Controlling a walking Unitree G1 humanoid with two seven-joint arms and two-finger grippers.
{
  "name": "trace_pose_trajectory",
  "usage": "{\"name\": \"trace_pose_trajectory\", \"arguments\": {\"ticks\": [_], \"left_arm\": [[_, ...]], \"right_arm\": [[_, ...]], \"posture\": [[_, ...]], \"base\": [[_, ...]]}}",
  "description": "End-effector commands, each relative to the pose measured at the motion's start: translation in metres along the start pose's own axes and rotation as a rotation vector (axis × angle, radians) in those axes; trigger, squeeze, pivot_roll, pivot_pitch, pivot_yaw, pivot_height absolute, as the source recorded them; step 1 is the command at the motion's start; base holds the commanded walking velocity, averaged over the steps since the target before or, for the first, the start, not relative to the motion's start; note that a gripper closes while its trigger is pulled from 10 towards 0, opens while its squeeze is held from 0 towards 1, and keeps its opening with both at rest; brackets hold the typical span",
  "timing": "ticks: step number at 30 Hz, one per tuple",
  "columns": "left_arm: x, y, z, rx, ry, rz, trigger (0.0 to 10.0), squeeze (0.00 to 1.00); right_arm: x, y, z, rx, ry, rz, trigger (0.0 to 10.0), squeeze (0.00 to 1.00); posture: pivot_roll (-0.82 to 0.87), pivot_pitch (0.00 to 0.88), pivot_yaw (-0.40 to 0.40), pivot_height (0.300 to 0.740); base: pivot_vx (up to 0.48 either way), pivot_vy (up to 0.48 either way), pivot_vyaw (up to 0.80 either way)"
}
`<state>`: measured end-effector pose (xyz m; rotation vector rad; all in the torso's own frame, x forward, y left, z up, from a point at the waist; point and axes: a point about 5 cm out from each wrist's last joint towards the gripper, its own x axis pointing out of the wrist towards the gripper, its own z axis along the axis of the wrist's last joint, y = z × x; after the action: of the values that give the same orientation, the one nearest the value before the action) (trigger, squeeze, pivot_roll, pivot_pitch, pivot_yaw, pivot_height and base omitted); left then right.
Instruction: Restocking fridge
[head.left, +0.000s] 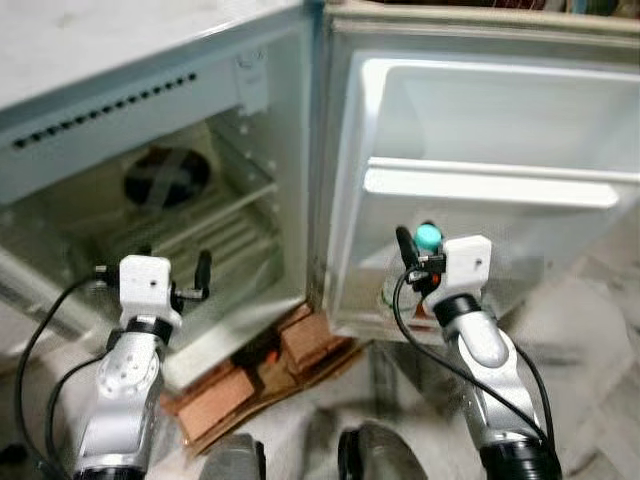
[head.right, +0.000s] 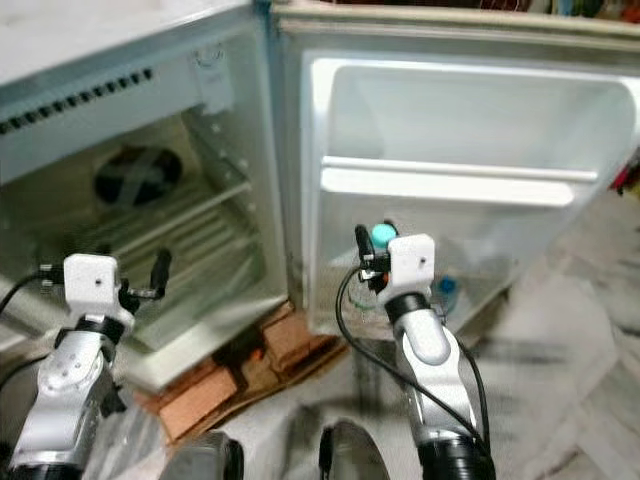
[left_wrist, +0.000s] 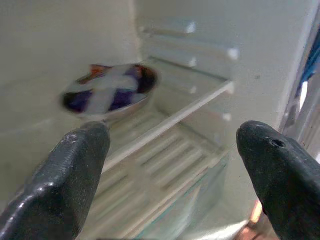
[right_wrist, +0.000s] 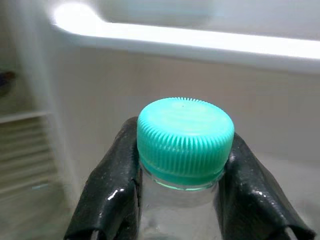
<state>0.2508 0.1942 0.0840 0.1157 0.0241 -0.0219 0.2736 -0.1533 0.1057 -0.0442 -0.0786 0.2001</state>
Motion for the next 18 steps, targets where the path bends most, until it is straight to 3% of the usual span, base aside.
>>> {"name": "trace_pose_trajectory", "arguments": {"ticks": [1,7,12,18], "left_arm": [[-0.0021,-0.0003,-0.0004,0.007,0.002,-0.006,10.0,0.0],[-0.0013,-0.003,0.0005,0.007,-0.008,-0.028,10.0,0.0],[-0.0006,-0.0037,0.0004,0.002,-0.01,-0.033,10.0,0.0],[0.0011,-0.0043,0.0026,-0.017,-0.022,-0.027,10.0,0.0]], "right_arm": [[-0.0018,-0.0049,0.0042,-0.004,-0.021,-0.019,10.0,0.0],[-0.0003,-0.0064,0.006,-0.009,-0.024,-0.021,10.0,0.0],[0.0004,-0.0073,0.0074,-0.009,-0.028,-0.021,10.0,0.0],[0.0002,-0.0062,0.0063,-0.008,-0.026,-0.015,10.0,0.0]], "posture": [[0.05,0.12,-0.038,0.74],[0.04,0.116,-0.038,0.74],[0.04,0.113,-0.039,0.74],[0.04,0.112,-0.04,0.74]], "base": [[0.0,0.0,0.0],[0.0,0.0,0.0],[0.0,-0.32,0.0],[0.0,0.0,0.0]]}}
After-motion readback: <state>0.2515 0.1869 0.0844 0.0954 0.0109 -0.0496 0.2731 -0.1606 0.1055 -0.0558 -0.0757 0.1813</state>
